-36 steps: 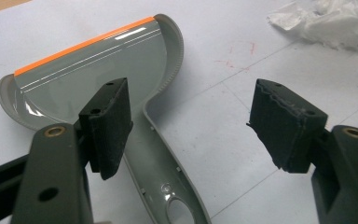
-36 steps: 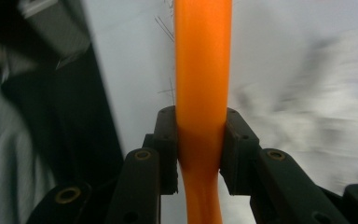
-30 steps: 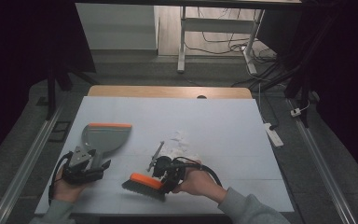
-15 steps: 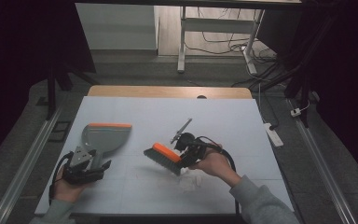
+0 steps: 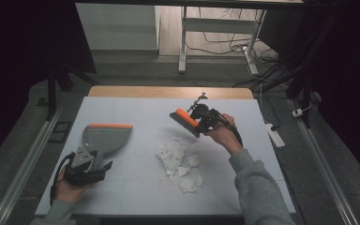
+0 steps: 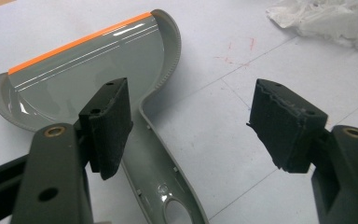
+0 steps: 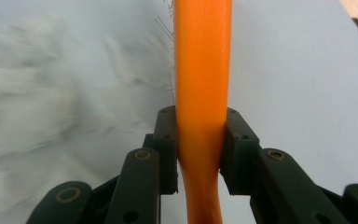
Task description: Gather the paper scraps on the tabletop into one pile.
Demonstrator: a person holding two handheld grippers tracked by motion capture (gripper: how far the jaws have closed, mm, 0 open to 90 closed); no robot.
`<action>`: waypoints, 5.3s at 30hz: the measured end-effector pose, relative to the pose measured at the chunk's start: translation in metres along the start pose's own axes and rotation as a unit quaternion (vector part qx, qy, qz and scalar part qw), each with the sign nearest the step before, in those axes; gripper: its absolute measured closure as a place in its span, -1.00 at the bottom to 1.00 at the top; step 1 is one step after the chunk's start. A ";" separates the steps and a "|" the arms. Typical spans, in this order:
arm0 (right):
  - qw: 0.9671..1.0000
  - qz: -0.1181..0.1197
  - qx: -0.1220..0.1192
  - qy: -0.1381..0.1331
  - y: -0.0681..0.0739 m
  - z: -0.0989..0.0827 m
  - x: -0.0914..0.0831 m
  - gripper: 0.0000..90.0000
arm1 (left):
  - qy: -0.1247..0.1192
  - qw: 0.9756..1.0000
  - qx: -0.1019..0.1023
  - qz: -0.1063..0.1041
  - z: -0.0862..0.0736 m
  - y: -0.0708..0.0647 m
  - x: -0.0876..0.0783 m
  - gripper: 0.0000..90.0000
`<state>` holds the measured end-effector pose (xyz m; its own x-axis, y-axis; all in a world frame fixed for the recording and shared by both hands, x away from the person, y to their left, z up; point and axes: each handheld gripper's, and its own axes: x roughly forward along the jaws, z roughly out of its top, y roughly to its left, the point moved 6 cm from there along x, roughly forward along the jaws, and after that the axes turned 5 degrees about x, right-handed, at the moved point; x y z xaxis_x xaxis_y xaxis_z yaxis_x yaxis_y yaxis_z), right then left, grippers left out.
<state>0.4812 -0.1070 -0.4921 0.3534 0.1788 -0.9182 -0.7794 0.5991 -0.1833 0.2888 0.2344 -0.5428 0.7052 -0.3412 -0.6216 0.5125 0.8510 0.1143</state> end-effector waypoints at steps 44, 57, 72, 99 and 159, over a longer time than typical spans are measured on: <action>0.946 0.182 -0.267 0.015 0.125 -0.125 -0.070 0.57 | 0.003 1.000 0.004 0.002 0.001 -0.001 0.001 -0.33; 0.943 0.145 -0.297 0.036 0.115 -0.087 -0.040 0.57 | 0.003 1.000 0.004 0.002 0.000 -0.001 0.001 -0.33; 0.976 0.125 -0.161 -0.075 0.074 -0.082 -0.079 0.57 | 0.003 1.000 0.003 0.002 0.000 -0.001 0.001 -0.33; 0.976 0.121 0.163 -0.084 0.057 -0.069 -0.028 0.57 | 0.003 1.000 0.005 0.002 0.000 -0.002 0.001 -0.33; 0.965 0.012 0.151 -0.213 0.004 -0.213 -0.062 0.57 | 0.001 1.000 0.014 -0.013 0.006 -0.015 0.003 -0.33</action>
<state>0.3460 -0.2814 -0.5109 0.5683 0.4614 -0.6813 -0.6266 0.7794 0.0051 0.2859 0.2179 -0.5419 0.6908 -0.3618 -0.6260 0.5442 0.8303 0.1207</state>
